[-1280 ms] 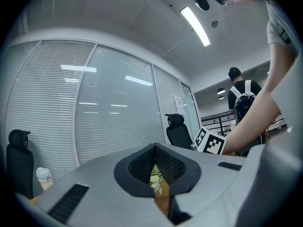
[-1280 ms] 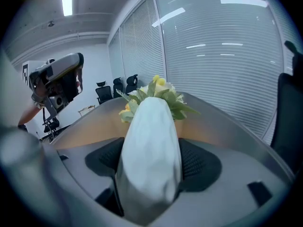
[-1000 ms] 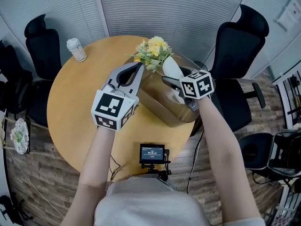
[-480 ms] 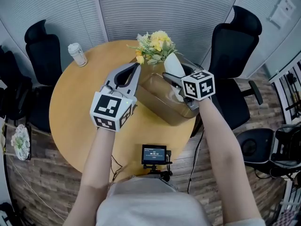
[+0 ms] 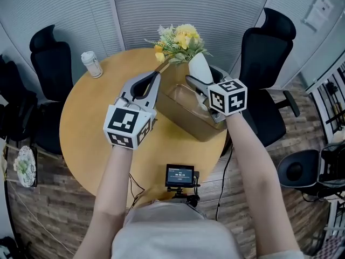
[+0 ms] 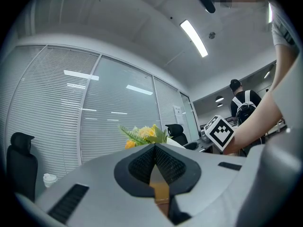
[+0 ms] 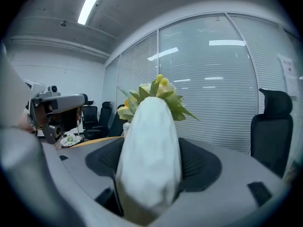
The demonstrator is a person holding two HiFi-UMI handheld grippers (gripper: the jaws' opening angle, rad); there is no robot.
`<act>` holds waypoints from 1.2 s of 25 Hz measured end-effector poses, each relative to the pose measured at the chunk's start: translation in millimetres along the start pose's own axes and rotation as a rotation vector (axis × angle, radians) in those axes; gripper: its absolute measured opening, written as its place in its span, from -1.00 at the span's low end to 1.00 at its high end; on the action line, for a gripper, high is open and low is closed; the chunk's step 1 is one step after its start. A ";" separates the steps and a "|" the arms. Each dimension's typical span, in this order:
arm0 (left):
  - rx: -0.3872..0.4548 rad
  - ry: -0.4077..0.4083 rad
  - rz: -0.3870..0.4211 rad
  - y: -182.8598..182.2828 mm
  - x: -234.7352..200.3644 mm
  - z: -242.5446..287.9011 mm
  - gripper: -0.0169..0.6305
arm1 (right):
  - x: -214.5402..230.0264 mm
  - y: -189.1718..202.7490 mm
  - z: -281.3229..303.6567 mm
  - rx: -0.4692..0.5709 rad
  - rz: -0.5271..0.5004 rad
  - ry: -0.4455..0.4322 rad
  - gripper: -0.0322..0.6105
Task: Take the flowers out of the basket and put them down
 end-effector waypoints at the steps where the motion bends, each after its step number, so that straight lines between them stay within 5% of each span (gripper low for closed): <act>1: 0.003 0.000 0.000 -0.6 -1.0 -2.4 -0.93 | -3.0 -4.4 -1.7 0.015 0.001 0.003 0.26; 30: 0.050 -0.037 0.021 -3.4 -53.8 -92.1 -0.93 | -80.8 -85.3 -40.2 0.379 0.050 0.135 0.26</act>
Point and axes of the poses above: the fingertips, and each gripper's own axes: z forward along the fingers, x to its right, y out of its underside, the point moved 2 cm from there along -z, backward along the fingers, and after that the axes turned 11 degrees about -x, right-handed, at the moved point
